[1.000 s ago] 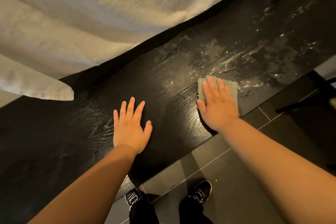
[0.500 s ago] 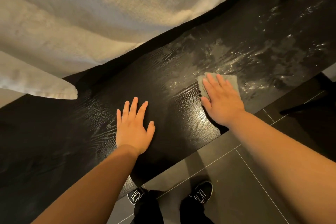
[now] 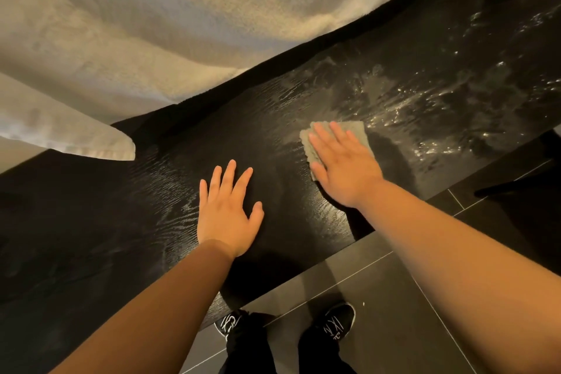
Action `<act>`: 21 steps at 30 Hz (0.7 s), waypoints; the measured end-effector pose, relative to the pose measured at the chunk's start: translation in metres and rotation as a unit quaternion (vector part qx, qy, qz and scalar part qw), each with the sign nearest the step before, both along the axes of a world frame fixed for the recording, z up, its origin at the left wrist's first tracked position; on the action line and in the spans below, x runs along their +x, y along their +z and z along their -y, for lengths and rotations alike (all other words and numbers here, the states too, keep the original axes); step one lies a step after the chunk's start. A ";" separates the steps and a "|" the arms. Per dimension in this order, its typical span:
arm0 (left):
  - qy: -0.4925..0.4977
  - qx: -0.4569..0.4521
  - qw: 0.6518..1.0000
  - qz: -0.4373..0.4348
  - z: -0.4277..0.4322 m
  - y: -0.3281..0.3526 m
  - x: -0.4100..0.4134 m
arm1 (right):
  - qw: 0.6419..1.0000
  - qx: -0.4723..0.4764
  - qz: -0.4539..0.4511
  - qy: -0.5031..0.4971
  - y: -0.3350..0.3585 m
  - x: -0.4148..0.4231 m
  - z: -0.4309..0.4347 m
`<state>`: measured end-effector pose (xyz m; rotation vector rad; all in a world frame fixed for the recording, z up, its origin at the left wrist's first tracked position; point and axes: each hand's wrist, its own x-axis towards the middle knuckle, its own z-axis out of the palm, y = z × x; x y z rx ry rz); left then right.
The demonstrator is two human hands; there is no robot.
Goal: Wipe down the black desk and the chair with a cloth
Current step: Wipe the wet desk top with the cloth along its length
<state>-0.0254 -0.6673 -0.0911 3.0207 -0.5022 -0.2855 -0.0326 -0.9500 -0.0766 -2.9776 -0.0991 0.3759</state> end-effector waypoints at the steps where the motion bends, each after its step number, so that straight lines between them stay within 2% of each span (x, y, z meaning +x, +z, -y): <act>1: 0.000 -0.001 1.000 0.001 0.000 0.001 0.000 | 1.000 -0.003 0.004 -0.030 -0.001 -0.003 0.015; 4: 0.000 0.000 1.000 0.001 0.001 0.001 0.000 | 0.996 -0.011 0.009 -0.090 0.000 -0.014 0.037; 6: 0.000 0.000 1.000 -0.002 0.001 0.000 0.001 | 0.994 -0.009 0.005 -0.105 0.003 -0.021 0.019; 11: 0.001 0.000 1.000 -0.004 0.001 0.001 0.001 | 0.999 0.028 -0.015 0.029 0.004 -0.022 -0.068; 15: 0.004 -0.003 1.000 -0.004 0.000 0.000 0.001 | 0.997 0.016 -0.005 0.070 0.001 0.017 -0.060; 21: 0.005 -0.017 1.000 -0.001 -0.001 -0.001 0.001 | 0.995 -0.002 0.023 -0.102 0.002 0.020 0.036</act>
